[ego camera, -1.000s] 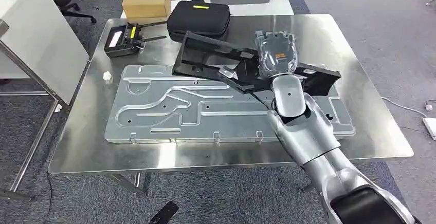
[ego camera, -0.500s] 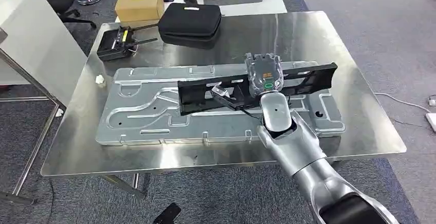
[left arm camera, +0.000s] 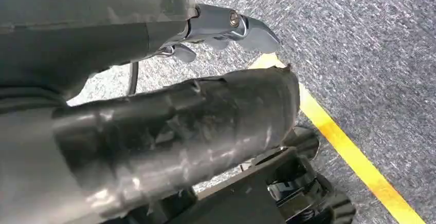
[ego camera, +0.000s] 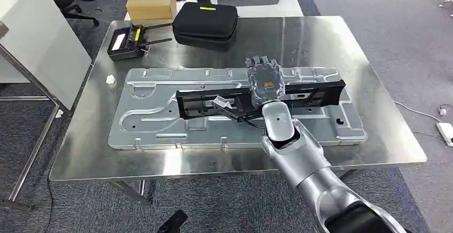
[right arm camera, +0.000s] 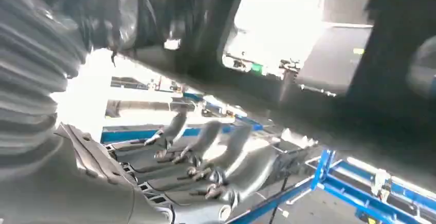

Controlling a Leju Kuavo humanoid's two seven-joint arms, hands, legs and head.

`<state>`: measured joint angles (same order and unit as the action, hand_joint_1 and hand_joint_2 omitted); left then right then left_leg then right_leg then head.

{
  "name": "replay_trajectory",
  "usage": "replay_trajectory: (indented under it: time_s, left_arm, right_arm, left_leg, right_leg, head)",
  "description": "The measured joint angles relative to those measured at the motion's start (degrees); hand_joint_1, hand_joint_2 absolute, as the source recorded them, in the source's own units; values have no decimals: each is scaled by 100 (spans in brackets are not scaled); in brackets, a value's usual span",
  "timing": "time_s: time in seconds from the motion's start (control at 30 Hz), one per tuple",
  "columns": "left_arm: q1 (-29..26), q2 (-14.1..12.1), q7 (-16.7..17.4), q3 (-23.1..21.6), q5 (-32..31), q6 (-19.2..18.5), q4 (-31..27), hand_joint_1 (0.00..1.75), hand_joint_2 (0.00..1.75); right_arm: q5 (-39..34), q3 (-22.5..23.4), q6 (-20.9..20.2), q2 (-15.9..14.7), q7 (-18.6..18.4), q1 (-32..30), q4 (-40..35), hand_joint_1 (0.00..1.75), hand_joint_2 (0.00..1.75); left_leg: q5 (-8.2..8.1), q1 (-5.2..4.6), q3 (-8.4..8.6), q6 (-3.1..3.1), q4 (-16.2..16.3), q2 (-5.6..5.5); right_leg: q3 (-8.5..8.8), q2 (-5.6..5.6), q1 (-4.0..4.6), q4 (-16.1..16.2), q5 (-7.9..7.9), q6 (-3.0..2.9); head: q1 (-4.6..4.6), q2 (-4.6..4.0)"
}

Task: Take the parts from the cabinet and place them on the table.

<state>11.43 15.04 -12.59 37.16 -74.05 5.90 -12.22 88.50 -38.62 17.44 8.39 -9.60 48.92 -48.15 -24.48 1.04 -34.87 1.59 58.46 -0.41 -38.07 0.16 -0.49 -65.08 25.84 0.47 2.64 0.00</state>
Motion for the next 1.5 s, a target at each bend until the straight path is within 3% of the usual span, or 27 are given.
replay_trajectory:
  time_s: [0.03, 0.07, 0.17, 0.23, 0.27, 0.33, 0.37, 0.4, 0.43, 0.47, 0.53, 0.57, 0.73, 0.8, 0.87, 0.9, 0.93, 0.97, 1.03, 1.07, 1.2, 1.23, 1.27, 1.37, 1.4, 1.43, 1.5]
  left_arm:
    - [2, 4, 0, -11, 0, 2, 0, 0, 0]
    - [4, 5, 0, -20, 2, 13, 0, 0, 0]
    - [-3, 11, 0, -33, 2, 31, 0, 0, 0]
    - [-1, 9, 2, -37, 4, 44, 0, 0, 0]
    - [1, 9, 2, -39, 4, 50, 0, 0, 0]
    - [-6, 9, 7, -44, 11, 55, 0, 0, 0]
    - [-17, 9, 11, -44, 13, 59, 0, 0, 0]
    - [-28, 7, 15, -44, 13, 61, 0, 0, 0]
    - [-35, 7, 15, -46, 15, 63, 0, 0, 0]
    - [-34, 4, 15, -46, 20, 70, 0, 0, 0]
    - [-23, 2, 15, -48, 20, 72, 0, 0, 0]
    - [-13, 4, 15, -55, 20, 72, 0, 0, 0]
    - [-24, 7, 15, -64, 20, 76, 0, 0, 0]
    - [-12, 7, 15, -64, 20, 76, 0, 0, 0]
    - [-26, 7, 17, -66, 20, 74, 0, 0, 0]
    - [-35, 7, 20, -66, 20, 74, 0, 0, 0]
    - [-37, 7, 20, -66, 15, 74, 0, 0, 0]
    - [-34, 9, 20, -70, 11, 76, 0, 0, 0]
    - [-27, 13, 20, -77, 9, 85, 0, 0, 0]
    - [-27, 22, 20, -83, 9, 90, 0, 0, 0]
    - [-17, 26, 33, -101, 7, 98, 0, 0, 0]
    - [-13, 24, 44, -109, 2, 101, 0, 0, 0]
    - [-14, 24, 50, -112, 2, 107, 0, 0, 0]
    - [-18, 17, 74, -133, 0, 109, 0, 0, 0]
    - [-24, 15, 79, -140, 0, 109, 0, 0, 0]
    - [-32, 15, 83, -147, 0, 109, 0, 0, 0]
    - [-33, 13, 94, -155, -7, 111, 0, 0, 0]
  right_arm:
    - [7, -7, -4, 4, 0, 9, -2, 0, 175]
    - [24, -22, -17, 28, 2, 19, -4, 0, 175]
    - [35, -42, -52, 61, 9, 36, -26, 0, 175]
    - [37, -44, -66, 87, 17, 42, -50, 0, 175]
    - [39, -46, -68, 101, 17, 47, -52, 0, 175]
    - [48, -63, -74, 109, 20, 41, -55, 0, 175]
    - [61, -87, -85, 109, 28, 41, -53, 0, 175]
    - [68, -111, -92, 109, 39, 41, -55, 0, 175]
    - [83, -133, -116, 109, 50, 43, -55, 0, 175]
    - [103, -142, -146, 109, 57, 48, -59, 0, 175]
    - [127, -149, -177, 111, 83, 57, -92, 0, 175]
    - [131, -171, -188, 111, 98, 65, -92, 0, 175]
    - [138, -227, -255, 107, 129, 82, -101, 0, 175]
    - [138, -258, -332, 107, 195, 101, -101, 0, 175]
    - [138, -349, -467, 103, 247, 107, -90, 0, 175]
    - [138, -400, -520, 103, 267, 125, -81, 0, 175]
    - [138, -454, -581, 103, 284, 157, -72, 0, 175]
    - [138, -509, -634, 105, 293, 206, -59, 0, 175]
    - [138, -607, -739, 113, 295, 303, -28, 0, 175]
    - [138, -660, -796, 125, 306, 351, -9, 0, 175]
    - [138, -804, -911, 205, 304, 450, 65, 0, 175]
    - [136, -826, -940, 229, 304, 483, 85, 0, 175]
    - [131, -846, -981, 249, 297, 517, 118, 0, 175]
    - [125, -916, -1008, 302, 297, 574, 212, 0, 175]
    - [125, -940, -1012, 304, 299, 572, 247, 0, 175]
    - [125, -944, -1016, 304, 299, 570, 278, 0, 175]
    - [122, -946, -1069, 317, 288, 593, 335, 0, 175]
  left_leg:
    - [-10, 0, 5, -15, 4, -1]
    - [-16, -43, -20, -50, 18, -3]
    - [10, -31, 7, -132, -25, -1]
    - [-75, -17, -17, -192, 59, 3]
    - [-267, -22, -125, -214, 304, 7]
    - [-713, -3, -523, -256, 1196, 7]
    - [-850, -2, -709, -275, 1595, 7]
    - [-854, 1, -797, -282, 1789, 8]
    - [-727, 10, -744, -288, 1682, 8]
    - [-500, 19, -559, -288, 1309, 10]
    - [-31, 33, -5, -280, 221, 16]
    - [-139, 4, 90, -260, 41, 9]
    - [-27, 17, 75, -52, -33, 13]
    - [-16, 15, 61, 5, -38, 12]
    - [-15, 5, 46, 8, -33, 16]
    - [-15, 2, 45, 8, -27, 17]
    - [-16, 1, 47, 7, -23, 16]
    - [-20, 1, 50, 6, -18, 11]
    - [-29, -4, 62, -7, -11, 1]
    - [-32, -8, 52, -18, -9, 2]
    - [-8, -27, 49, -152, -51, 7]
    - [-34, -36, 36, -185, -37, 2]
    - [-138, -24, -7, -212, 83, 9]
    - [-777, -7, -591, -290, 1354, 10]
    - [-858, -6, -754, -305, 1680, 10]
    - [-797, -1, -794, -310, 1739, 10]
    - [-352, 19, -478, -315, 1069, 14]
  right_leg:
    - [231, -1, 6, 475, -119, -36]
    - [293, 0, 58, 578, -53, -52]
    - [278, 11, 74, 578, -68, -101]
    - [342, -15, 0, 678, -123, -177]
    - [340, -22, -8, 687, -128, -218]
    - [327, -27, -3, 685, -128, -233]
    - [319, -27, -2, 677, -128, -233]
    - [316, -26, -3, 668, -128, -233]
    - [318, -22, -5, 661, -126, -232]
    - [320, -16, -10, 645, -120, -224]
    - [317, -4, -18, 603, -91, -180]
    - [290, 4, 25, 575, -77, -144]
    - [260, 12, -8, 560, -70, 18]
    - [15, 6, -19, 5, 302, 59]
    - [-416, 4, -25, -925, 696, 90]
    - [-550, 3, -24, -1203, 737, 93]
    - [-533, 3, -24, -1153, 637, 85]
    - [-382, 4, -23, -843, 423, 64]
    - [127, 4, -14, 172, -55, -12]
    - [288, 1, 13, 558, -64, -60]
    - [292, 8, 68, 610, -85, -117]
    - [339, -3, -10, 695, -131, -168]
    - [360, -14, -9, 728, -145, -191]
    - [349, -22, -3, 725, -146, -239]
    - [345, -25, -1, 719, -143, -243]
    - [346, -25, -2, 711, -141, -241]
    - [346, -16, -6, 679, -122, -226]
  head:
    - [2, 0]
    - [0, 0]
    - [-4, 0]
    - [-2, 0]
    - [-18, 0]
    - [-17, 0]
    - [-17, 0]
    - [-20, 0]
    - [-17, 0]
    - [-17, 0]
    - [-17, 0]
    - [-20, 0]
    - [-7, 0]
    - [-7, 0]
    - [-7, 0]
    - [-7, 0]
    - [-5, 0]
    - [-7, 0]
    - [-7, 0]
    - [-7, 0]
    - [-9, 0]
    - [-11, 0]
    - [-13, 0]
    - [-33, 0]
    - [-33, 0]
    - [-31, 0]
    - [-31, 0]
